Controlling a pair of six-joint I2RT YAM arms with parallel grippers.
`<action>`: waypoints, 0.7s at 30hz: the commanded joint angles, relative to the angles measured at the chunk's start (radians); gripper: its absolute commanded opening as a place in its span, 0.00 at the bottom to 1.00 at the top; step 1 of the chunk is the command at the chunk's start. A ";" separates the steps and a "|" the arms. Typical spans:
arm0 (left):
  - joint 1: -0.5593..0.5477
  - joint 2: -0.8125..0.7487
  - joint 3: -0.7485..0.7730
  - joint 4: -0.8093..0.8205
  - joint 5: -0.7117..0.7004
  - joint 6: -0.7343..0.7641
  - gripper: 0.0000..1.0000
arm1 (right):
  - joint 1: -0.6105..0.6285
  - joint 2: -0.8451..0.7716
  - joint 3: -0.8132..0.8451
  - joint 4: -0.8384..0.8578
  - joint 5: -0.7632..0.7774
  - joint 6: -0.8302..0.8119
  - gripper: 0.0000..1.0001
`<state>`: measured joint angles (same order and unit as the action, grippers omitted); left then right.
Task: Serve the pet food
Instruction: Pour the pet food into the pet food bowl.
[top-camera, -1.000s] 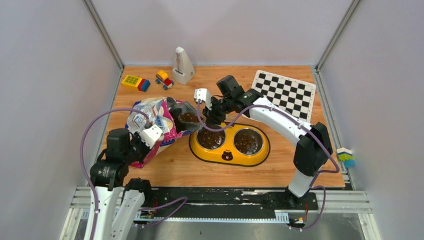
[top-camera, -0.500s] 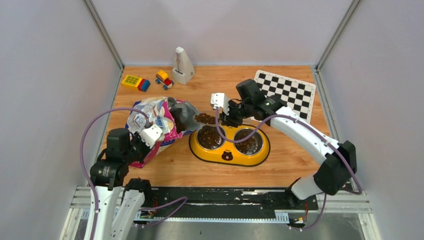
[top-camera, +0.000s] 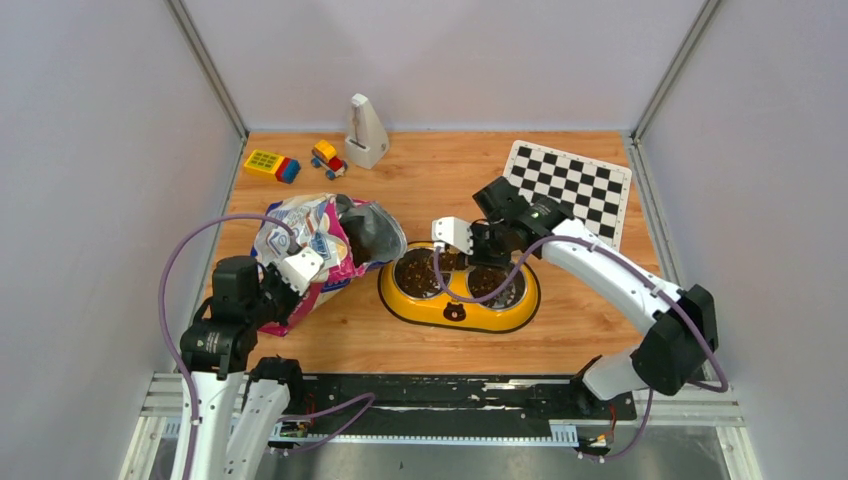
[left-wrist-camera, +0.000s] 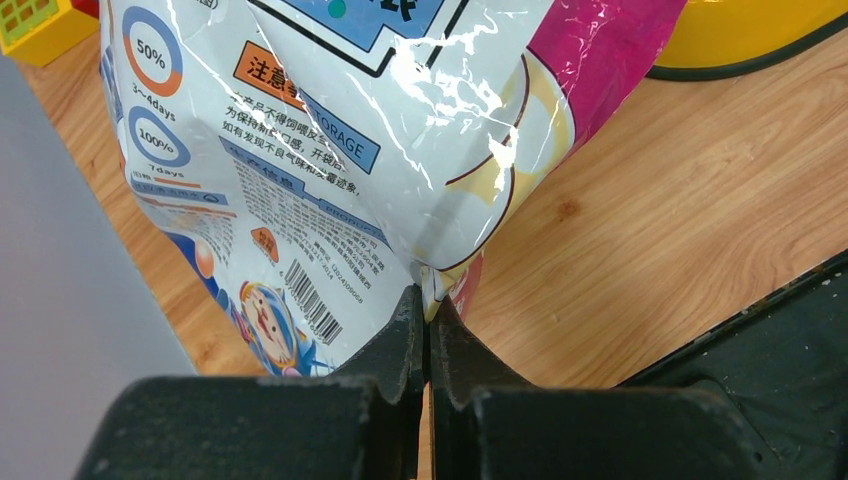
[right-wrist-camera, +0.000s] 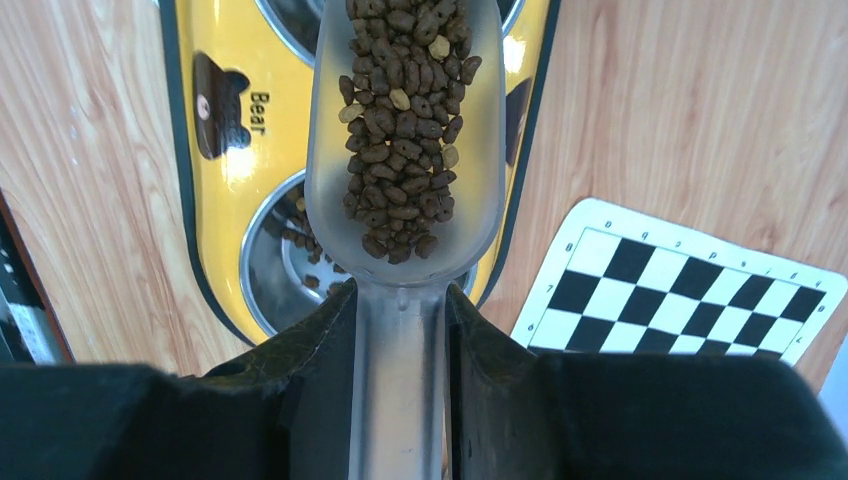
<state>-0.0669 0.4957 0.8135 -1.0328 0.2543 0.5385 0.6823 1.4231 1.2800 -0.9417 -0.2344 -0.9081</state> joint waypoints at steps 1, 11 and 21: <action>0.016 -0.006 0.043 0.129 0.040 -0.020 0.00 | 0.040 0.065 0.081 -0.069 0.148 -0.035 0.00; 0.035 -0.025 0.035 0.133 0.043 -0.020 0.00 | 0.143 0.186 0.185 -0.140 0.384 -0.051 0.00; 0.040 -0.034 0.032 0.133 0.046 -0.019 0.00 | 0.253 0.258 0.209 -0.209 0.589 -0.046 0.00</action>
<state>-0.0360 0.4774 0.8135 -1.0321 0.2642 0.5362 0.9123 1.6695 1.4635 -1.1122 0.2188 -0.9501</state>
